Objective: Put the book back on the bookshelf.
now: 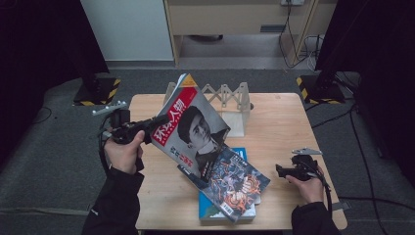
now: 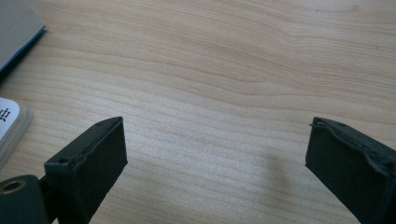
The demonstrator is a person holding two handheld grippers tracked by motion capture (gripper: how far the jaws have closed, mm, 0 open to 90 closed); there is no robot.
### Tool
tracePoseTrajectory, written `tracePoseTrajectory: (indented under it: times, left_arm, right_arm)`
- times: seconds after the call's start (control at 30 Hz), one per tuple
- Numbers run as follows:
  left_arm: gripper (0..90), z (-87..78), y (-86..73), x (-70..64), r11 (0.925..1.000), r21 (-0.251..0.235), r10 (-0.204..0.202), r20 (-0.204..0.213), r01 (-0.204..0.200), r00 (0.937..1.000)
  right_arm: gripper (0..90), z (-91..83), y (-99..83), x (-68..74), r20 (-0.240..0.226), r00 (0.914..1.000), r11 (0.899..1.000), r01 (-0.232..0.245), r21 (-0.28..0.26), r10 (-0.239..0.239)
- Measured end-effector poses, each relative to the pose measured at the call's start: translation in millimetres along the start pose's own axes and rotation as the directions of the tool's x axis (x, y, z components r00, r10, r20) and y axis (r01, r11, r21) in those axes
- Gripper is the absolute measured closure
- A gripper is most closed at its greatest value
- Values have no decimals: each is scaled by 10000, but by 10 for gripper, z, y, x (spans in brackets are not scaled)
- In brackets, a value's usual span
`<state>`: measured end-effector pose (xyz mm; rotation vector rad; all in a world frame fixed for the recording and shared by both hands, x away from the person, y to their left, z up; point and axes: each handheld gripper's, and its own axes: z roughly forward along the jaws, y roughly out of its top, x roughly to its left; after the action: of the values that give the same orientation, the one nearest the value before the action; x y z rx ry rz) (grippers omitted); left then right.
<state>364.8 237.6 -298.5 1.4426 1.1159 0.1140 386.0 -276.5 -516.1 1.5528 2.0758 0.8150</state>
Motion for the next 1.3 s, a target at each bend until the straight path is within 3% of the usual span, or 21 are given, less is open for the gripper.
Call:
tracePoseTrajectory:
  times: [0.23,0.4,0.7,1.0,1.3]
  left_arm:
    - [860,-231,147,44,9986,-531,65,-302,-81,9995]
    - [861,-462,332,57,9940,-1057,202,-674,-273,9975]
    - [861,-631,523,94,9880,-1450,345,-1296,-534,9910]
    - [861,-649,644,213,9865,-1507,341,-1931,-639,9806]
    - [861,-518,790,316,9853,-1432,520,-2679,-932,9620]
  right_arm:
    - [59,39,-33,-24,12,9999,9998,-141,139,141]
    - [54,73,-54,-15,175,9998,9998,121,152,-124]
    - [45,122,-94,-36,128,9998,9992,123,392,-128]
    - [29,133,-122,-44,69,10000,9999,35,167,-37]
    - [12,150,-144,-45,25,10000,9999,90,-103,-90]
